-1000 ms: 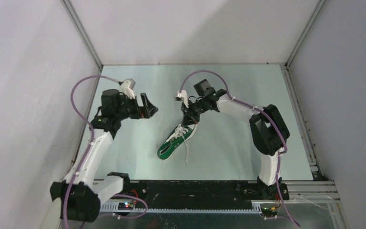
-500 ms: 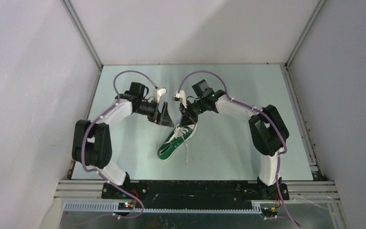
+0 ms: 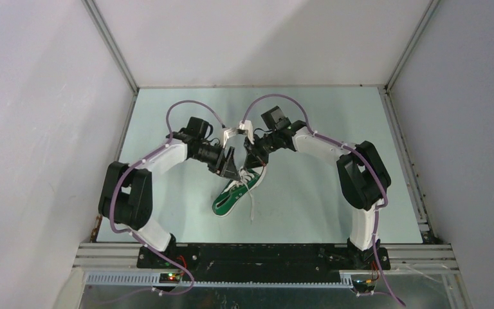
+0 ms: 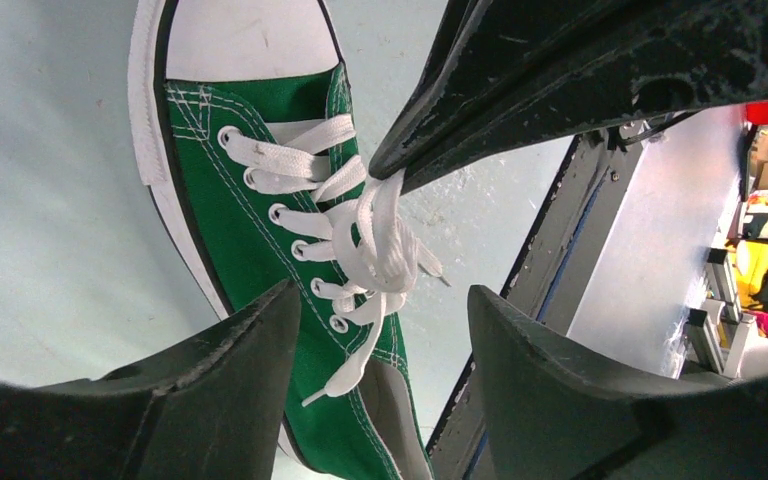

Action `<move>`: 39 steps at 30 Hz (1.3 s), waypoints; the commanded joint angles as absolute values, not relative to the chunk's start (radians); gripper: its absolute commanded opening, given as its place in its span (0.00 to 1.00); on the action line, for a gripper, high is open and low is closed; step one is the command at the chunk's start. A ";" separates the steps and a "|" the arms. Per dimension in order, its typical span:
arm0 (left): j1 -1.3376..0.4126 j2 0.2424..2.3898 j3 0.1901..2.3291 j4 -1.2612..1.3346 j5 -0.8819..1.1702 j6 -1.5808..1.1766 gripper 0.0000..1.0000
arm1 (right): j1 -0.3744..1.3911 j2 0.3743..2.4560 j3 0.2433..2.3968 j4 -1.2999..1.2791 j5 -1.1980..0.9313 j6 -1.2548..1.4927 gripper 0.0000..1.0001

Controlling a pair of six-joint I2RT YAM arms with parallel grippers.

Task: Tie the shoes
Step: Cross the shoelace with the shoelace.

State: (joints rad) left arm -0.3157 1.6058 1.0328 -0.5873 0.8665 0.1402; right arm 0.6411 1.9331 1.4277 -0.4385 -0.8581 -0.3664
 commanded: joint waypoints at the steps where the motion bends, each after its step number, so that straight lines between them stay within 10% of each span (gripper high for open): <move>1: -0.326 1.623 1.068 -0.582 0.865 0.145 0.67 | 0.645 1.889 1.430 -0.416 -0.862 -0.360 0.00; 39: -0.324 1.719 1.073 -0.540 0.969 0.150 0.20 | 0.629 1.885 1.422 -0.404 -0.872 -0.317 0.00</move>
State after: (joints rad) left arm -0.3187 1.7214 1.0477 -0.5655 0.9718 0.1574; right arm 0.6327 1.9331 1.4193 -0.4297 -0.8589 -0.3222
